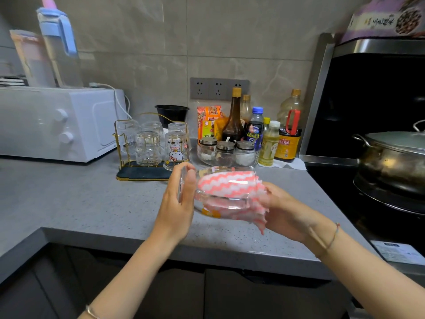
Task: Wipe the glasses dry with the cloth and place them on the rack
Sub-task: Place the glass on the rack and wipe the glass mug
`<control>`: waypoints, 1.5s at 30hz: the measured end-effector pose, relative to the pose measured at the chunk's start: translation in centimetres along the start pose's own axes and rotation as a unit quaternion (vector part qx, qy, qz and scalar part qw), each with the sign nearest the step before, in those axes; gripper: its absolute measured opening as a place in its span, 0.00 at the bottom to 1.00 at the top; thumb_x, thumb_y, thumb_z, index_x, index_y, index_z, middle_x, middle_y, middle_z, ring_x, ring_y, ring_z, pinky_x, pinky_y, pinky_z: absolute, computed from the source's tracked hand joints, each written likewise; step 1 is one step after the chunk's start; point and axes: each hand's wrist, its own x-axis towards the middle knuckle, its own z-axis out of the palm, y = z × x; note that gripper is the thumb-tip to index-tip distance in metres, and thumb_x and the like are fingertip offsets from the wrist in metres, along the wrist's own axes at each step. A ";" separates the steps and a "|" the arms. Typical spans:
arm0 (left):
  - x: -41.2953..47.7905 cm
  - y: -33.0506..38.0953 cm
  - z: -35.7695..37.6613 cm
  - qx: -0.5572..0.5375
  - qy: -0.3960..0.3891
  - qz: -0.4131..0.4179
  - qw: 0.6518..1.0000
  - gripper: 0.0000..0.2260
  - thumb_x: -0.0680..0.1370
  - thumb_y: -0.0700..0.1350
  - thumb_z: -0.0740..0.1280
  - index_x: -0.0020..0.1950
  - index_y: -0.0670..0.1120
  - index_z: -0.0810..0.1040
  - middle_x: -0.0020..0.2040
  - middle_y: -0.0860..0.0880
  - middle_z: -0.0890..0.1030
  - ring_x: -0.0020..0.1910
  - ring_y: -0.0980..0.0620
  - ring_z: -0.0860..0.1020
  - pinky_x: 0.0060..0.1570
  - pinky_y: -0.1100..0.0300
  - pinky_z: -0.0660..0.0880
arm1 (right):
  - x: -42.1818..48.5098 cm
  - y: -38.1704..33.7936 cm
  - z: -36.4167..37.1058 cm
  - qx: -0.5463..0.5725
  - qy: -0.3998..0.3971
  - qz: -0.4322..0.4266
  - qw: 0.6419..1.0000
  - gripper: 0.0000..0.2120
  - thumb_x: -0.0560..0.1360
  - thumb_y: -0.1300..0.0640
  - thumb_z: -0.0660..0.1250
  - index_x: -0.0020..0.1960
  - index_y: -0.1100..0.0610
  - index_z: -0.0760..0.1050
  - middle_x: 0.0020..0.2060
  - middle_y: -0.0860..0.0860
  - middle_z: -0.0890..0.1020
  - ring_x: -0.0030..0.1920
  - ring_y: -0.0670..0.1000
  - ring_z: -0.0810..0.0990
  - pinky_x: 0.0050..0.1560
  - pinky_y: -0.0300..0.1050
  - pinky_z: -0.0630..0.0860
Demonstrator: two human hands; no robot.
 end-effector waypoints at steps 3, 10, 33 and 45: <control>-0.1 -0.3 -0.1 0.021 -0.025 0.057 0.998 0.25 0.69 0.78 0.48 0.56 0.66 0.66 0.55 0.60 0.73 0.54 0.56 0.77 0.42 0.59 0.76 | 0.0 0.2 0.4 0.053 0.044 0.023 0.997 0.37 0.44 0.38 0.82 0.50 0.52 0.83 0.47 0.50 0.86 0.47 0.48 0.85 0.42 0.39 0.80; 0.0 0.3 0.2 0.031 -0.058 0.118 0.991 0.28 0.70 0.77 0.48 0.64 0.65 0.63 0.60 0.62 0.69 0.57 0.56 0.77 0.47 0.48 0.81 | 0.6 0.3 0.4 0.066 0.111 0.068 0.989 0.29 0.52 0.40 0.81 0.48 0.54 0.85 0.49 0.56 0.85 0.46 0.54 0.85 0.46 0.47 0.82; -0.8 1.6 0.1 -0.028 -0.081 -0.018 0.996 0.21 0.76 0.68 0.44 0.59 0.61 0.67 0.51 0.55 0.76 0.43 0.65 0.78 0.36 0.70 0.70 | 0.3 0.5 0.7 0.046 0.048 0.022 0.998 0.21 0.59 0.66 0.74 0.52 0.59 0.83 0.48 0.58 0.85 0.47 0.55 0.85 0.49 0.44 0.81; -0.8 0.8 -0.8 0.009 -0.112 0.084 0.990 0.33 0.70 0.78 0.47 0.73 0.70 0.55 0.74 0.61 0.62 0.73 0.54 0.66 0.67 0.42 0.70 | 0.2 0.5 0.9 0.118 0.058 0.012 0.991 0.21 0.58 0.55 0.80 0.50 0.57 0.84 0.50 0.58 0.85 0.48 0.56 0.85 0.46 0.49 0.82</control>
